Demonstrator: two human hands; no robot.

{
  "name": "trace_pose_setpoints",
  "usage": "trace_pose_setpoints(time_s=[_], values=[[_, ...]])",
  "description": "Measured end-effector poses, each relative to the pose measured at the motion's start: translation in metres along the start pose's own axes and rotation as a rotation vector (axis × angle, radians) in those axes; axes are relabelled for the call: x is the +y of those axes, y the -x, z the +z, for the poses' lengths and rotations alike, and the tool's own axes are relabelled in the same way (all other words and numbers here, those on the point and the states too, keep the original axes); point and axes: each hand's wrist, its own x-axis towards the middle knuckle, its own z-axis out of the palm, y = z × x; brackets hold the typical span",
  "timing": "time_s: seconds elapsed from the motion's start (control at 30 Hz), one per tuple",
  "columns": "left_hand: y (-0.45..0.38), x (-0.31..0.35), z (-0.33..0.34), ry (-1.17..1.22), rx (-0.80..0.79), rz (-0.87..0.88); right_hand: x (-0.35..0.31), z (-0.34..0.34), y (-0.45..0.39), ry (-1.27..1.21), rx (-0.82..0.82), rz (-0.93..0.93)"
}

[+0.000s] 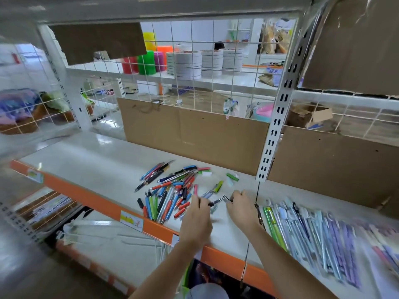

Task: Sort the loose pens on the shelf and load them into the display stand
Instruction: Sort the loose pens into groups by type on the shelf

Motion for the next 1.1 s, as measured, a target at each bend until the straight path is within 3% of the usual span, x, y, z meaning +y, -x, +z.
trace_pose_setpoints(time_s=[0.2, 0.37, 0.73, 0.87, 1.1], values=[[0.003, -0.003, -0.002, 0.061, 0.007, 0.115, 0.009, -0.005, 0.054, -0.824, 0.045, 0.230], [0.004, -0.008, -0.002, 0.004, -0.077, 0.198, 0.023, -0.014, 0.074, -1.187, 0.060, 0.269], [0.007, -0.007, -0.003, 0.074, -0.073, 0.252, 0.024, -0.012, 0.074, -1.126, 0.034, 0.240], [0.006, -0.008, -0.005, 0.187, -0.153, 0.303, 0.021, -0.012, 0.074, -1.021, -0.062, 0.119], [0.003, -0.010, -0.006, 0.227, -0.212, 0.308, 0.023, -0.010, 0.072, -1.034, -0.074, 0.117]])
